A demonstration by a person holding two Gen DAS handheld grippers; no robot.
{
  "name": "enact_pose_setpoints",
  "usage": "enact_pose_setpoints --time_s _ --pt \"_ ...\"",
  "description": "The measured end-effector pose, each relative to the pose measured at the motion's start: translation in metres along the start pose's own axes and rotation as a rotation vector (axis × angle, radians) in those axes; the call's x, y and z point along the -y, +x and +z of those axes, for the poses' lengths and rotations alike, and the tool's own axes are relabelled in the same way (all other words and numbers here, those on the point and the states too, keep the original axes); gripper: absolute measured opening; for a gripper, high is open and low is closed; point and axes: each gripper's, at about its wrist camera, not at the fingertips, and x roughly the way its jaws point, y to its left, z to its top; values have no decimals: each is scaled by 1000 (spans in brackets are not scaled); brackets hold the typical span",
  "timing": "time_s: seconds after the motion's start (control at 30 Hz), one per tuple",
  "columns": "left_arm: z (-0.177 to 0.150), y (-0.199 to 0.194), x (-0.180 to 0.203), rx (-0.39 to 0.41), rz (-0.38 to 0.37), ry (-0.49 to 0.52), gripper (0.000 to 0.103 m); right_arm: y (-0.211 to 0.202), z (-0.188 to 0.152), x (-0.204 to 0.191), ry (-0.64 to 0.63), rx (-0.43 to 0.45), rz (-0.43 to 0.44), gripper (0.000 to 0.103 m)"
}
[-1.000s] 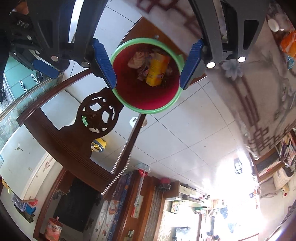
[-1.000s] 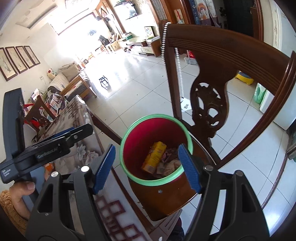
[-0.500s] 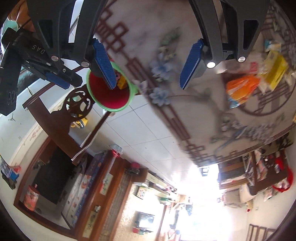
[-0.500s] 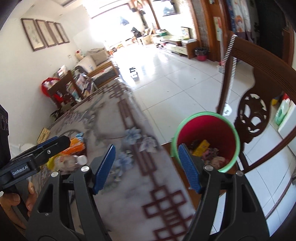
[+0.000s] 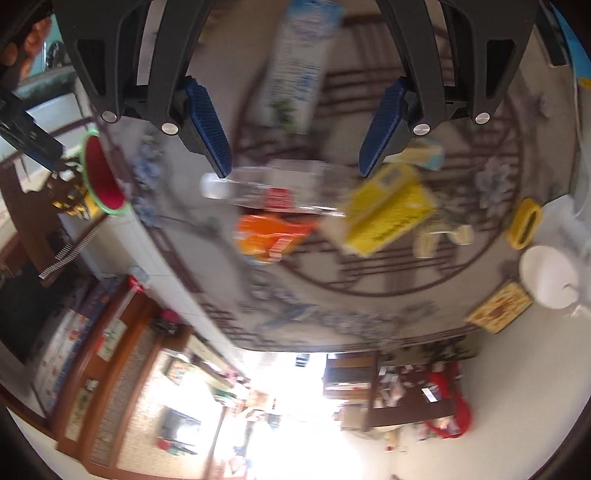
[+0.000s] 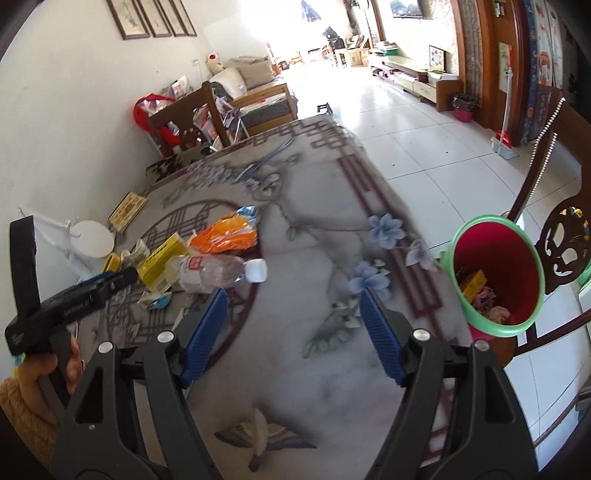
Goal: Collect trash
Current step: 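Move both open grippers back over the table toward the remaining trash, then grasp the orange snack bag with the right gripper while the left grasps the white paper cup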
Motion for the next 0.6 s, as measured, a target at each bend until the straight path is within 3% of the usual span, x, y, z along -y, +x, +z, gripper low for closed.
enact_pose_setpoints --time_s 0.2,0.3,0.6 --pt "22 27 -85 0 140 -119 68 9 -10 -22 -14 -30 1 73" --pt "27 56 -110 -37 168 -158 68 10 -13 -28 -14 -41 -10 73" --pt "44 126 -133 -88 172 -206 67 8 -21 -29 2 -62 -77 73"
